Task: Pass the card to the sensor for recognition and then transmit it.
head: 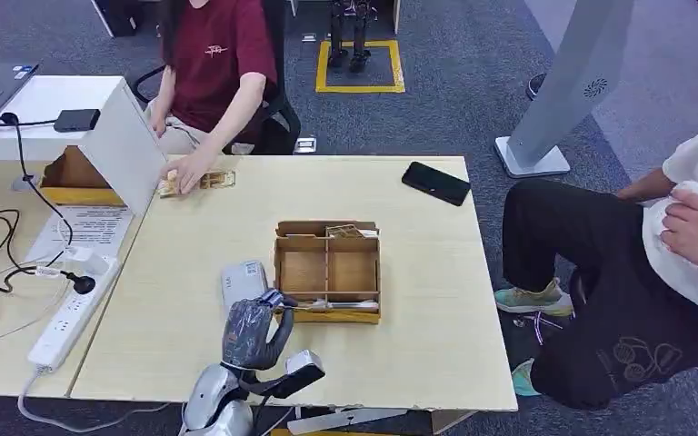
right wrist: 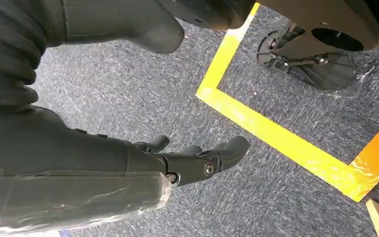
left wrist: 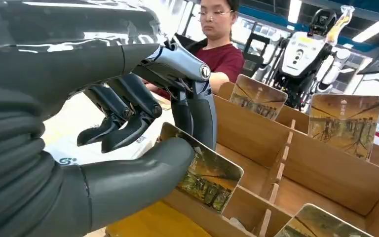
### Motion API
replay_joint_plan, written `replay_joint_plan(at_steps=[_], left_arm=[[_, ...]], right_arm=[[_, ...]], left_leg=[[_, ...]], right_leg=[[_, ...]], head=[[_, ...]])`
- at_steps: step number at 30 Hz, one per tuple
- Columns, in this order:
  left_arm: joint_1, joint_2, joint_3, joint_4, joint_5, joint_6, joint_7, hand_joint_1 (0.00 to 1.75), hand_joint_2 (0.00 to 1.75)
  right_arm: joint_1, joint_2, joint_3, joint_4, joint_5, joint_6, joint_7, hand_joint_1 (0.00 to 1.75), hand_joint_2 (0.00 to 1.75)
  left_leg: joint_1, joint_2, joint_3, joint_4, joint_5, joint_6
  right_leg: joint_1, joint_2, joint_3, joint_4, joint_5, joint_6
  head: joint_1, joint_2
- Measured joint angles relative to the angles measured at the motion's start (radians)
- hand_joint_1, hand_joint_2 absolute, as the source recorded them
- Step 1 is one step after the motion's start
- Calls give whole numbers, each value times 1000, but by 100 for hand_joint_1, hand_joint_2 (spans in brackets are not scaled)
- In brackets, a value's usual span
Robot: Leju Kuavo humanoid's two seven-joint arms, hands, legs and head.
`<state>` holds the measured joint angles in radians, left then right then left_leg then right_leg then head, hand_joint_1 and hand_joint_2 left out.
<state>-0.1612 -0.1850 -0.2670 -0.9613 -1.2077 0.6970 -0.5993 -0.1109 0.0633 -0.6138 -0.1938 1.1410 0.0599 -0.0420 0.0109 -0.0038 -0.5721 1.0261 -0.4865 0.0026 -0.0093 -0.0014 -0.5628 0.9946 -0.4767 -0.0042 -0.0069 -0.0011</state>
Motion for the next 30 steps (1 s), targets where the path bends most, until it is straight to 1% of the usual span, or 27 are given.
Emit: replay_joint_plan(at_steps=[3,9,11,14,16,18,22,26,30], left_arm=[[0,0,4,6,37,0,-27,175,175],[0,-1,6,13,47,0,-32,175,175],[-1,-1,7,15,67,0,-43,175,175],[-12,-1,8,17,152,0,-79,175,175],[-29,2,-2,16,223,0,-78,175,175],[-49,15,-27,8,281,0,-53,175,175],[-97,68,-110,-49,329,-7,17,175,175],[-150,114,-167,-125,374,-38,33,175,175],[-152,114,-169,-128,375,-39,33,175,175]], right_arm=[[0,0,0,0,0,3,0,0,175],[0,0,0,0,0,4,0,0,175],[0,0,0,0,0,5,0,0,175],[-1,2,0,0,-1,6,0,0,175],[-2,3,0,0,-1,6,-1,0,175],[-5,3,0,0,-2,6,-3,0,175],[-6,3,0,0,-1,12,-4,0,175],[-6,3,1,-3,-1,10,-4,0,175],[-6,3,1,-3,-1,10,-4,0,175]], left_leg=[[0,0,0,0,0,0],[0,0,0,0,0,0],[0,0,0,0,0,0],[0,0,0,0,0,0],[0,0,0,0,0,0],[0,0,0,0,0,0],[0,0,0,0,1,0],[0,0,0,0,1,0],[0,0,0,0,1,0]], right_leg=[[0,0,0,0,0,0],[0,0,0,0,0,0],[0,0,0,0,0,0],[0,0,0,0,0,0],[0,0,0,0,0,0],[0,0,0,0,0,0],[0,0,0,0,0,0],[0,0,0,0,1,0],[0,0,0,0,1,0]], head=[[0,0],[0,0],[0,0],[0,0],[0,0],[0,0],[0,0],[0,0],[0,0]])
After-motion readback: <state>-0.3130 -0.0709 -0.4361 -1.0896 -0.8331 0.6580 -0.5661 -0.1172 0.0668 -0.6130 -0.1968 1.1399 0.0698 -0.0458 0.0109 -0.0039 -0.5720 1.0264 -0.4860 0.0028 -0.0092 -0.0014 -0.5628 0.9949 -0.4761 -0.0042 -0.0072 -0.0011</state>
